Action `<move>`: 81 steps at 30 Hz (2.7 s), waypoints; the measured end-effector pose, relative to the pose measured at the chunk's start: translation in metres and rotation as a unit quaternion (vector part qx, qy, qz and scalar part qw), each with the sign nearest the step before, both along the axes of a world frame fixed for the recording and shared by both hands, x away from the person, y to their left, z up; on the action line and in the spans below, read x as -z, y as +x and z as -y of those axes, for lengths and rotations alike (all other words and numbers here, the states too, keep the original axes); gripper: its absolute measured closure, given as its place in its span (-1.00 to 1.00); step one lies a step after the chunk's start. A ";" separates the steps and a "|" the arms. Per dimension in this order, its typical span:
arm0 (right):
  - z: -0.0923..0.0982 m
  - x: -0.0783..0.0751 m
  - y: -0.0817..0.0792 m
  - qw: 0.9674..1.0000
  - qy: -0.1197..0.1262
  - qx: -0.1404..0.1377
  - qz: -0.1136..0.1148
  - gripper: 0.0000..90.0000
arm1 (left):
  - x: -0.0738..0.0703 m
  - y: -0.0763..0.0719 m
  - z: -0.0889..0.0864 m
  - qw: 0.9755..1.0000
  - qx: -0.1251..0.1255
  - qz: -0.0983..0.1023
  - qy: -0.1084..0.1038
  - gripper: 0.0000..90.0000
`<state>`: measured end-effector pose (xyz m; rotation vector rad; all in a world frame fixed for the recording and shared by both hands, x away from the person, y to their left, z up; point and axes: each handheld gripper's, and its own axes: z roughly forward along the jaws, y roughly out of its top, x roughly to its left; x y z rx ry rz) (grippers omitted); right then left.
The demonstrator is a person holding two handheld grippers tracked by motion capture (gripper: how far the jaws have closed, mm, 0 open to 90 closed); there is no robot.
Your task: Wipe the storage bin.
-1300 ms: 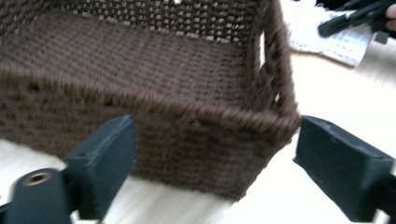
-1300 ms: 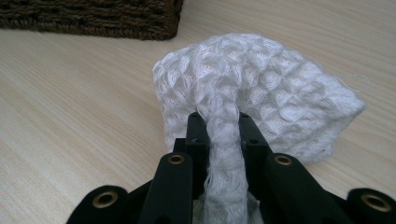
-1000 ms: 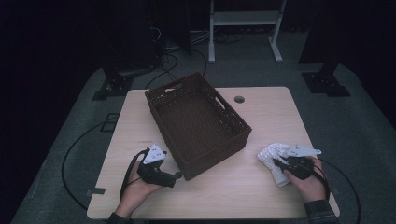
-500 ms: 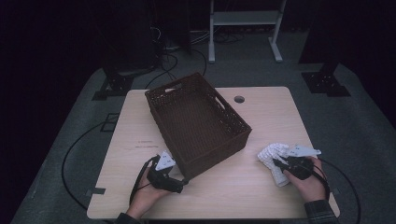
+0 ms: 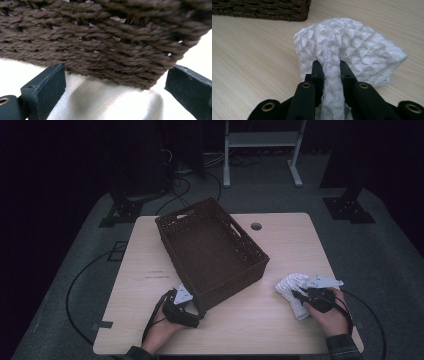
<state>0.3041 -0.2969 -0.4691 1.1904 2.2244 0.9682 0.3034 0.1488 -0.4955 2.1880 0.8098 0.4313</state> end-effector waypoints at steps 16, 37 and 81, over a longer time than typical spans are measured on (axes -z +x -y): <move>-0.014 -0.003 0.002 1.000 0.011 -0.018 0.000 0.73 | 0.004 0.000 0.000 1.000 -0.007 -0.018 -0.006 -0.71; -0.037 -0.039 0.014 0.995 0.065 -0.059 0.043 0.73 | 0.004 0.000 0.000 1.000 -0.005 -0.018 -0.006 -0.69; -0.067 -0.008 0.050 0.997 0.029 -0.074 -0.003 0.73 | 0.004 0.000 0.000 1.000 -0.006 -0.018 -0.007 -0.69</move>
